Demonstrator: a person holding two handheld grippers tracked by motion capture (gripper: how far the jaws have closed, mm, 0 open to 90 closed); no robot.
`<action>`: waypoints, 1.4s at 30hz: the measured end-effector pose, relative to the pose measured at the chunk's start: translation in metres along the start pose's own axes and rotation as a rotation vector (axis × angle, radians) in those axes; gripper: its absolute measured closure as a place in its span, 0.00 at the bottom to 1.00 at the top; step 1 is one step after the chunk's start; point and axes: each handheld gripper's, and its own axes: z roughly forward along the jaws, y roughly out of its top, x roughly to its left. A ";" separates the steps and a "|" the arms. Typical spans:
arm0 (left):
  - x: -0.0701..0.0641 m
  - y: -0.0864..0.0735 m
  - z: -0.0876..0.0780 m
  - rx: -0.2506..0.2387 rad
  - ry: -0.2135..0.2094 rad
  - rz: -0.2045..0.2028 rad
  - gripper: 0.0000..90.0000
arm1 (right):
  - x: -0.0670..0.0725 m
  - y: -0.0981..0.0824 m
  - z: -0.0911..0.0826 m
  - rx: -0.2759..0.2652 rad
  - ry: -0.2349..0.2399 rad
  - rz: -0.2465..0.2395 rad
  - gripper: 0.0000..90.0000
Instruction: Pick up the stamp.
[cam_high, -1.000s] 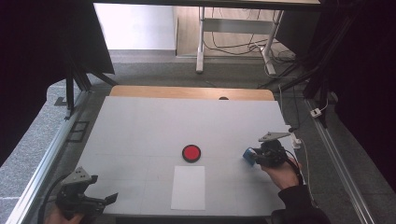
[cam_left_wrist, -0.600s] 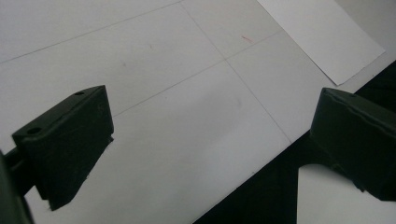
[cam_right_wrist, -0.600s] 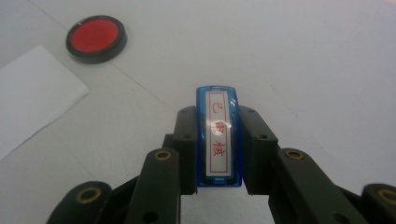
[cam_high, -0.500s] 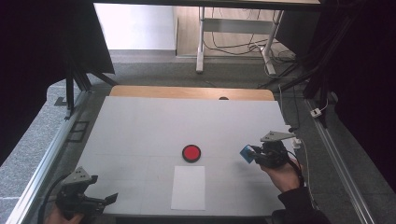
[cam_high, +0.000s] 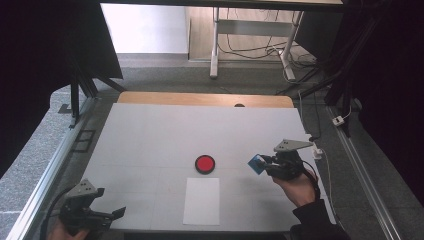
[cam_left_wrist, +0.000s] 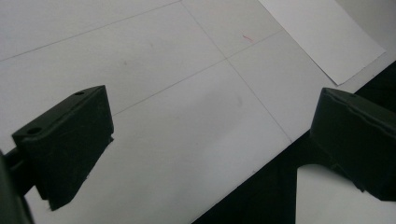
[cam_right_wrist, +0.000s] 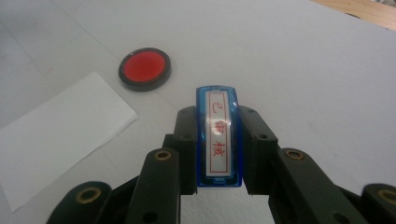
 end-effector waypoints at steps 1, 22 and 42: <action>0.000 0.000 0.000 0.000 0.001 -0.001 0.00 | 0.001 0.001 0.001 0.000 0.007 0.001 0.79; 0.000 0.000 0.000 -0.001 -0.002 -0.004 0.00 | 0.051 0.029 0.018 -0.045 0.168 -0.081 0.79; 0.000 0.000 0.000 0.000 -0.004 0.003 0.00 | 0.099 0.050 0.040 -0.058 0.288 -0.151 0.79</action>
